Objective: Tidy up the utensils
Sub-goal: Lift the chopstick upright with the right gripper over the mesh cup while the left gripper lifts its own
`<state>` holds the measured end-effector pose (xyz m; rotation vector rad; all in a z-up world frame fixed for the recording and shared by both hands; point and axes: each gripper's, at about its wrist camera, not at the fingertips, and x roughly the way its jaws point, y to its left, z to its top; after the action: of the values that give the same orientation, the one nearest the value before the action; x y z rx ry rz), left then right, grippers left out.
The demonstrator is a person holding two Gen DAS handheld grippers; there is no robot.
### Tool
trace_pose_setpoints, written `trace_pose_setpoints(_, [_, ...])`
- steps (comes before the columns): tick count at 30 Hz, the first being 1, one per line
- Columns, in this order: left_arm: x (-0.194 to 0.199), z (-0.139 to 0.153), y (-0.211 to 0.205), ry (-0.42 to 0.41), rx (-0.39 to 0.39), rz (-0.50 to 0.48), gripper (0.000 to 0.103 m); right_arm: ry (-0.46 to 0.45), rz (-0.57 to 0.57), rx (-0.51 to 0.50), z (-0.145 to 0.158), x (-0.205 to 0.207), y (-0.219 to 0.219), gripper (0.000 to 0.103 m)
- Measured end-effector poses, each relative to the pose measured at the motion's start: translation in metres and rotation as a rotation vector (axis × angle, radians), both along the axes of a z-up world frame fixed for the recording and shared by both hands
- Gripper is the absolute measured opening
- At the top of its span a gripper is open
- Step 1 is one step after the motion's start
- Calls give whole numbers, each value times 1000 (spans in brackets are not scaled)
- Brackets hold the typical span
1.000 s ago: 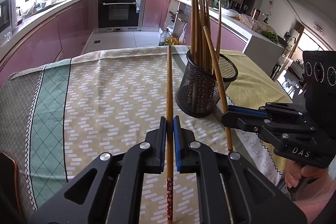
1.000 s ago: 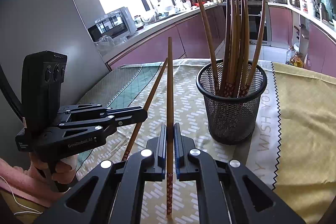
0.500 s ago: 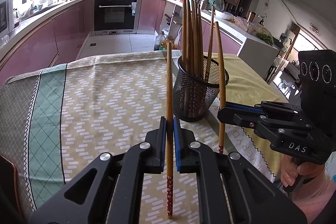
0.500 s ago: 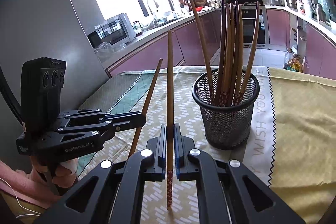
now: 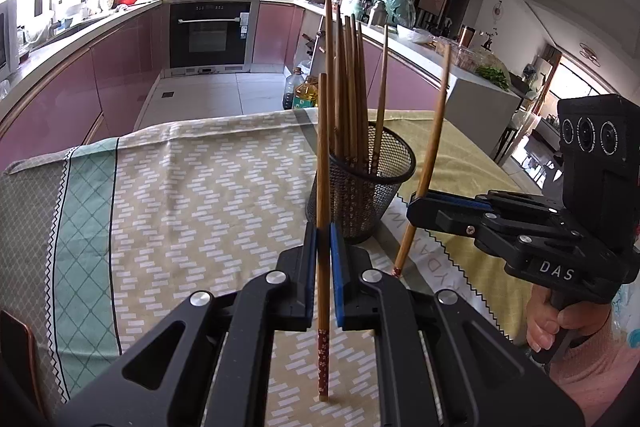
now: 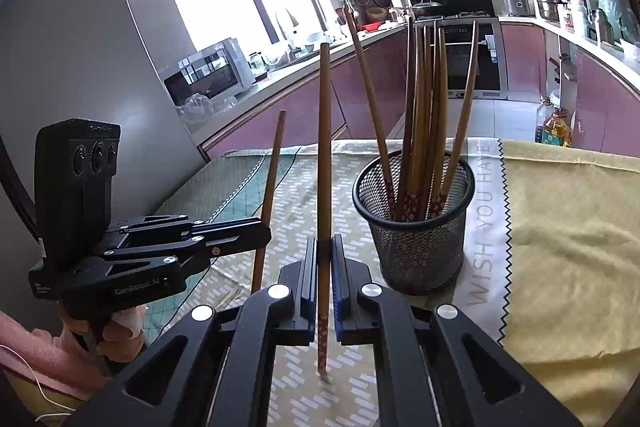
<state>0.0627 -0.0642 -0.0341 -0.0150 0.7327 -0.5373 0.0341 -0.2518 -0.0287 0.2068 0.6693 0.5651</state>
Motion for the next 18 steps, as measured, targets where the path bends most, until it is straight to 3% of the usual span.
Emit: trace_pose_setpoints(18, [2,14,-5,-40,-16,-26,8,-45,-32,16,17,2,-16,6])
